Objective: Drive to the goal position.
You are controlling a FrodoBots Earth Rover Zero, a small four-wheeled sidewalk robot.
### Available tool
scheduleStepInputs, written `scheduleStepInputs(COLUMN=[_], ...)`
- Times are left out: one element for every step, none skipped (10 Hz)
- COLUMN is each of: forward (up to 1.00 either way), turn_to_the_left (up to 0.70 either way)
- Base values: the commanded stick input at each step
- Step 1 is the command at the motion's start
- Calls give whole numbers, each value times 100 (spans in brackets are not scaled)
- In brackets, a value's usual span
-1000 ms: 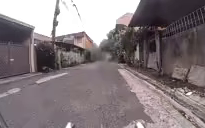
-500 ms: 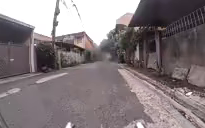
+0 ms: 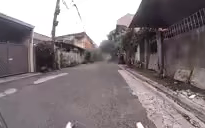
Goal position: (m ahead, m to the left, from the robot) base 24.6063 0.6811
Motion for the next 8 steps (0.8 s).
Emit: scheduleStepInputs(forward=[70, 70, 70, 70, 70, 70, 70, 70], turn_to_the_left=[0, 1, 1, 1, 1, 1, 1, 1])
